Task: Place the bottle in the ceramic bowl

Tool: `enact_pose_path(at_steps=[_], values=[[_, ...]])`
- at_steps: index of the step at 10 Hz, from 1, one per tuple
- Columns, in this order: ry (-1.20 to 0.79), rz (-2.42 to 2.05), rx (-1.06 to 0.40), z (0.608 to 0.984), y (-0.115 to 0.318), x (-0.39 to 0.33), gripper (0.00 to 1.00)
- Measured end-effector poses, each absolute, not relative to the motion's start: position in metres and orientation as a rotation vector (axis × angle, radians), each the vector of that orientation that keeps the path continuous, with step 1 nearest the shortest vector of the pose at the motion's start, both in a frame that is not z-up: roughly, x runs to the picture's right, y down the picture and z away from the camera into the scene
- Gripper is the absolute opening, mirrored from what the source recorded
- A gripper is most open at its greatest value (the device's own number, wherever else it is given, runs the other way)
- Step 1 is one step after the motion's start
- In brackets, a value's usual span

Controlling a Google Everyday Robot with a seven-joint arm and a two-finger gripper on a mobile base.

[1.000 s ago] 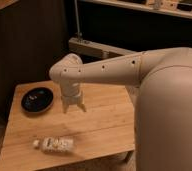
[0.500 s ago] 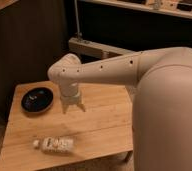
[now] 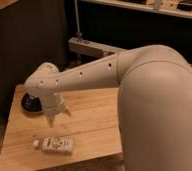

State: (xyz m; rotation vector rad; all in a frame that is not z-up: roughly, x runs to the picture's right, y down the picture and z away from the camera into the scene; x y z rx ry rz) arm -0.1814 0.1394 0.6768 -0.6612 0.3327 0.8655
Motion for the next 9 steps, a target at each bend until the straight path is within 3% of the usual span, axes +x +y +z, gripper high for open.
enact_pose_path(at_steps=[4,9], values=[[0.192,0.671,-0.731,0.648,0.166,-0.212,0.65],[0.189,0.668,-0.729,0.647,0.167,-0.212,0.65]])
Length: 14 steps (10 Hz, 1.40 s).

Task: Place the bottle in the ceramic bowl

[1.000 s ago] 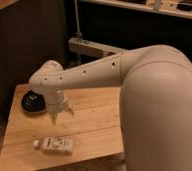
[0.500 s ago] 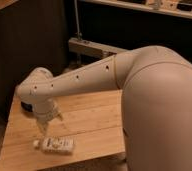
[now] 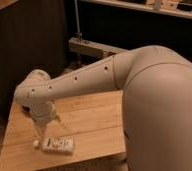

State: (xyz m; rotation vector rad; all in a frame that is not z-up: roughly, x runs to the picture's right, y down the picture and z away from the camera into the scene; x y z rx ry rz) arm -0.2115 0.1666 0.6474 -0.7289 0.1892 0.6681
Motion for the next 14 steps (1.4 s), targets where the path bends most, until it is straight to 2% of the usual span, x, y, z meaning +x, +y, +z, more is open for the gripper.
enact_pose_path(at_steps=[4,7,9,14], values=[[0.140,0.635,-0.688,0.630,0.169,-0.218,0.65],[0.085,0.536,-0.678,0.610,0.211,-0.234,0.65],[0.061,0.502,-0.668,0.617,0.236,-0.236,0.65],[0.025,0.479,-0.634,0.642,0.253,-0.235,0.65]])
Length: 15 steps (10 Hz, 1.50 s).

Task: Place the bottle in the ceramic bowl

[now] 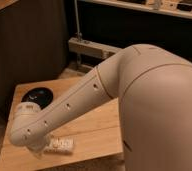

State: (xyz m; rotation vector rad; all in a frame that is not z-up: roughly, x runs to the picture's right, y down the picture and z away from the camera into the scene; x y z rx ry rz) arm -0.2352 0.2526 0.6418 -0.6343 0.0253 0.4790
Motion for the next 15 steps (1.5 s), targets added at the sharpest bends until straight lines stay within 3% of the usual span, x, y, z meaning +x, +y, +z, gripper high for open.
enact_pose_path(at_steps=[4,15], values=[[-0.123,0.426,-0.696,0.657,0.259,-0.237,0.65],[-0.124,0.423,-0.697,0.657,0.260,-0.238,0.65]])
